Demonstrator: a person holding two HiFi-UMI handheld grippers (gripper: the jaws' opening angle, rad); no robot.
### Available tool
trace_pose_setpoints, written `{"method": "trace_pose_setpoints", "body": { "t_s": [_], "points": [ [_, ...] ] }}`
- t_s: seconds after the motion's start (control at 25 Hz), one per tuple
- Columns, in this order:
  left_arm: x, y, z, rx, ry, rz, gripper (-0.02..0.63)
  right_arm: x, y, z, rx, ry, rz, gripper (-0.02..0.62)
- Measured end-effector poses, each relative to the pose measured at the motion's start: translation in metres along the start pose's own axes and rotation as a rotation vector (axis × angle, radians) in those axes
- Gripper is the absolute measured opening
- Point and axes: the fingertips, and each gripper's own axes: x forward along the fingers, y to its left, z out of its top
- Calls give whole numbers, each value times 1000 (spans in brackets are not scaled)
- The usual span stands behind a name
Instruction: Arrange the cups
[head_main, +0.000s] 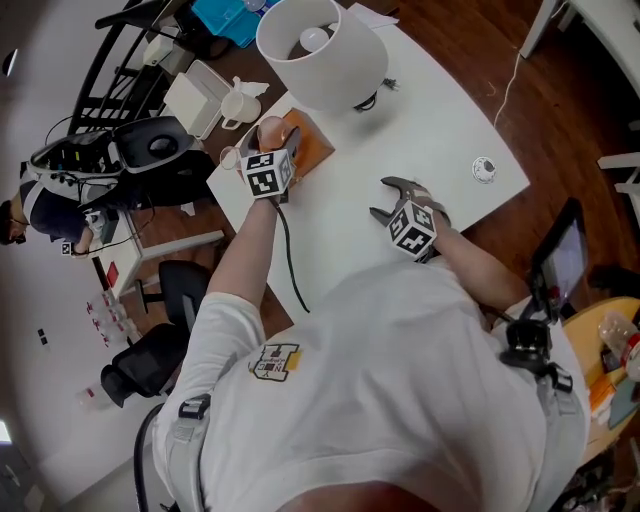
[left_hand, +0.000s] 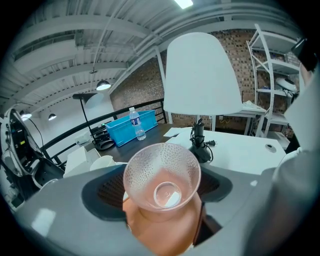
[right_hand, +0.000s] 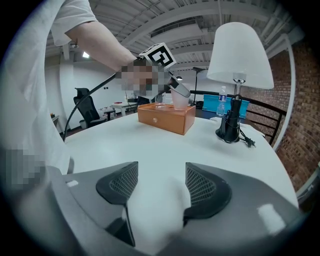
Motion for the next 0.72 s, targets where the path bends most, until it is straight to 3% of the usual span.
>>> {"method": "trace_pose_setpoints", "body": {
  "t_s": [0.52,0.72],
  "points": [
    [-14,3,17,40,-53,-8,430,13,-22,31,-39,-41,-6,294],
    [-30,7,24,31,-103,9,428,27,-34,68,-86,-114,-27,287]
  ]
}}
